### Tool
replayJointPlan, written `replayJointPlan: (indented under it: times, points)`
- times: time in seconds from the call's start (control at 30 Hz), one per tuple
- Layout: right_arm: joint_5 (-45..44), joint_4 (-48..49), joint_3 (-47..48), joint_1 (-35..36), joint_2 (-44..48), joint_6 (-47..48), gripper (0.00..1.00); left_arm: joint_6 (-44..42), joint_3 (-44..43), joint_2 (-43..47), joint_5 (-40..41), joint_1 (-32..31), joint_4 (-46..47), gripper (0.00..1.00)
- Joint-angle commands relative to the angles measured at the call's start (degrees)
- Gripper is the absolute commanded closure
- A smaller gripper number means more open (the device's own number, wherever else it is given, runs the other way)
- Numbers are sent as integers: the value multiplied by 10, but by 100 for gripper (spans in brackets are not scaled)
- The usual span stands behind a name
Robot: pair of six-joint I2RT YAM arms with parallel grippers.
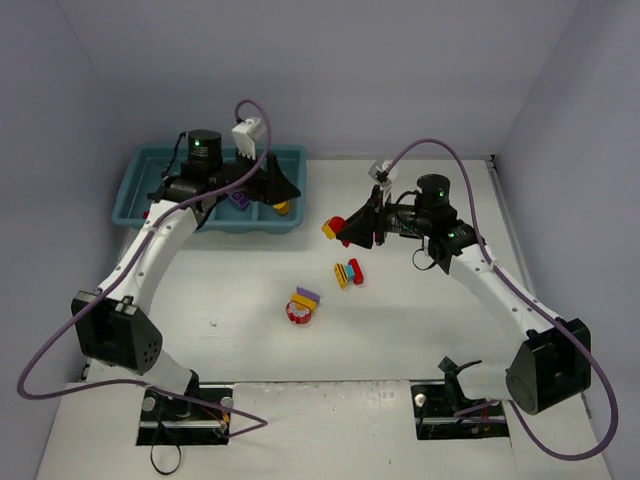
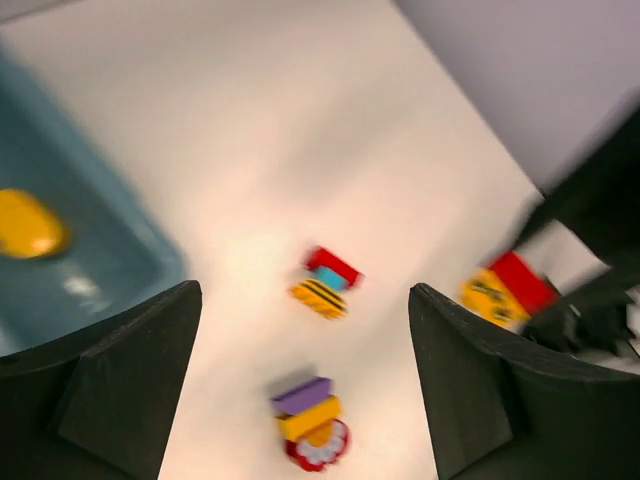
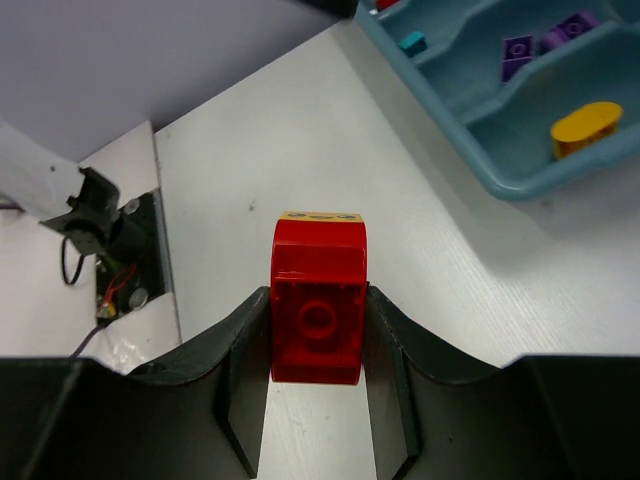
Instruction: Sort the legos into containers by color
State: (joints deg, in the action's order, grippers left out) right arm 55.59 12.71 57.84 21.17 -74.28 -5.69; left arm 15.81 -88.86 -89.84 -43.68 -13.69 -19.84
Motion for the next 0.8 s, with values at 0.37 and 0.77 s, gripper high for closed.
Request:
replayJointPlan:
  times: [0.37,0.77]
  points:
    - [209,31,70,8,-10,14,100,-59,97,112,-192,-107,31,23]
    - [222,29,73,22,-11,5,100,-70,94,107,-233,-132,35,37]
